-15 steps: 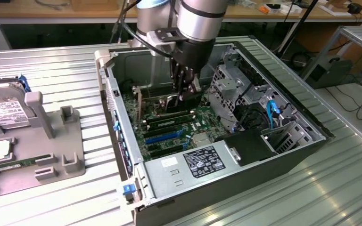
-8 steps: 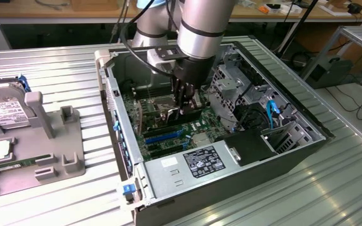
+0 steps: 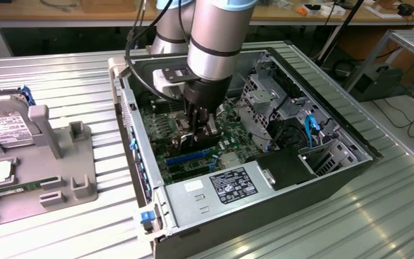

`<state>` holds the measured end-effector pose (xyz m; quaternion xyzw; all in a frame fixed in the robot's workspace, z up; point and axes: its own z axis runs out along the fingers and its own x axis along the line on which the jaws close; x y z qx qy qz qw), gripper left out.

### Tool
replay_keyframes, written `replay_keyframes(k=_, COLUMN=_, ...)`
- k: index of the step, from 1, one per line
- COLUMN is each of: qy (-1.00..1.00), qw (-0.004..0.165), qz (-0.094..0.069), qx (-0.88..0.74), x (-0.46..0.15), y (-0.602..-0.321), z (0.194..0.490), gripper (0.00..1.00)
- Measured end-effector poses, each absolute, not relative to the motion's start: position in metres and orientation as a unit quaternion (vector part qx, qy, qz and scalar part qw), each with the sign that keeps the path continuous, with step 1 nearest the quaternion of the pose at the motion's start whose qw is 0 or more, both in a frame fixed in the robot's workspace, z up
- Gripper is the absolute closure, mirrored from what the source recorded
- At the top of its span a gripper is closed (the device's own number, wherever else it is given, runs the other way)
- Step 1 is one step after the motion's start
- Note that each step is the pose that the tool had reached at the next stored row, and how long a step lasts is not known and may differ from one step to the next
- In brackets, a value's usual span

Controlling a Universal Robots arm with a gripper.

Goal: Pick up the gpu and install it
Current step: 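Insert the gpu into the slot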

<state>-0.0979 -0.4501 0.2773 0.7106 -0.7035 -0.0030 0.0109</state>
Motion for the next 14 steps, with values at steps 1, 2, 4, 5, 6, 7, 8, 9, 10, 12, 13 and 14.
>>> replay_keyframes(k=1, qy=-0.703, qw=0.011, qz=-0.003, qx=0.711, x=-0.098, y=-0.45, z=0.277, gripper=0.73)
replay_keyframes(k=2, qy=-0.703, qw=0.011, qz=-0.003, qx=0.711, x=-0.098, y=-0.45, z=0.272, gripper=0.73)
replay_keyframes(k=4, qy=-0.703, qw=0.01, qz=-0.002, qx=0.711, x=-0.098, y=-0.45, z=0.267, gripper=0.73)
replay_keyframes(k=5, qy=-0.703, qw=0.01, qz=-0.002, qx=0.711, x=-0.098, y=-0.45, z=0.267, gripper=0.73)
replay_keyframes(k=6, qy=-0.705, qw=0.01, qz=-0.002, qx=0.71, x=-0.098, y=-0.452, z=0.267, gripper=0.73)
replay_keyframes(k=7, qy=-0.707, qw=0.01, qz=-0.002, qx=0.707, x=-0.098, y=-0.457, z=0.267, gripper=0.73)
replay_keyframes(k=8, qy=-0.707, qw=0.01, qz=-0.002, qx=0.707, x=-0.098, y=-0.457, z=0.261, gripper=0.73)
replay_keyframes(k=9, qy=-0.707, qw=0.01, qz=-0.002, qx=0.707, x=-0.098, y=-0.456, z=0.261, gripper=0.73)
replay_keyframes(k=10, qy=-0.709, qw=0.01, qz=-0.002, qx=0.705, x=-0.098, y=-0.451, z=0.262, gripper=0.73)
replay_keyframes(k=12, qy=-0.709, qw=0.01, qz=-0.002, qx=0.705, x=-0.101, y=-0.452, z=0.262, gripper=0.73)
replay_keyframes(k=13, qy=-0.709, qw=0.01, qz=-0.002, qx=0.705, x=-0.102, y=-0.453, z=0.26, gripper=0.73)
replay_keyframes(k=14, qy=-0.712, qw=0.01, qz=-0.002, qx=0.702, x=-0.102, y=-0.453, z=0.26, gripper=0.73)
